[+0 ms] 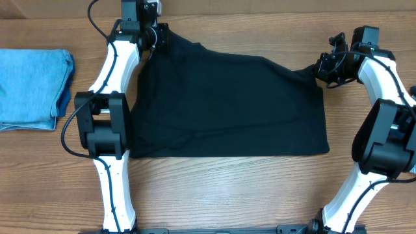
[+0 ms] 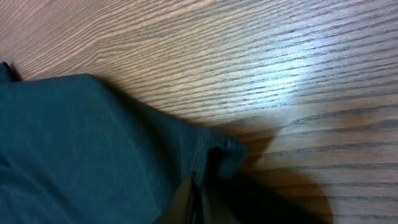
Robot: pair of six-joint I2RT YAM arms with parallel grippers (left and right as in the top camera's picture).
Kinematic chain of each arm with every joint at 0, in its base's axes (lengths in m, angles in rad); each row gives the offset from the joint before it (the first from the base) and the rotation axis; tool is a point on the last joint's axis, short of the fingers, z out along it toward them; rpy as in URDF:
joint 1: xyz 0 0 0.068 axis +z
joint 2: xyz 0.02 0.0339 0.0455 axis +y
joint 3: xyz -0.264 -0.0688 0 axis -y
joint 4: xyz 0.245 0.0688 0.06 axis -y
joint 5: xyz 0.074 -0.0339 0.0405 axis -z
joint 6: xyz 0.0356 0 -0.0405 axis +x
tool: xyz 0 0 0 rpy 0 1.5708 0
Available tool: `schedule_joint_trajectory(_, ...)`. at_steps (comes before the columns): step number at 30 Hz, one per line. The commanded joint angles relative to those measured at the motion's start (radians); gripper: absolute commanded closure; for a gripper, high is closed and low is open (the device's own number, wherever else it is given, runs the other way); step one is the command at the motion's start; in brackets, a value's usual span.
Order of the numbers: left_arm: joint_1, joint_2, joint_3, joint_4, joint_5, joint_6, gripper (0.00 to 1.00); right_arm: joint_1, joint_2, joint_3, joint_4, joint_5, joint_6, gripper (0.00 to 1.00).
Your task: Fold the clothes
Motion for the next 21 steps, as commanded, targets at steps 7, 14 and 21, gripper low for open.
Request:
schedule_joint_trajectory(7, 0.002, 0.006, 0.032, -0.145, 0.068, 0.071, 0.96, 0.003, -0.04, 0.004, 0.001, -0.005, -0.005, 0.95)
schedule_joint_trajectory(14, 0.029, 0.006, 0.044, -0.129, 0.064, 0.074, 0.96, 0.003, -0.04, 0.004, 0.0, -0.005, -0.005, 0.95)
schedule_joint_trajectory(21, 0.048, 0.006, 0.153, -0.085, 0.106, 0.052, 0.96, 0.003, -0.04, 0.004, 0.0, -0.005, -0.005, 0.95)
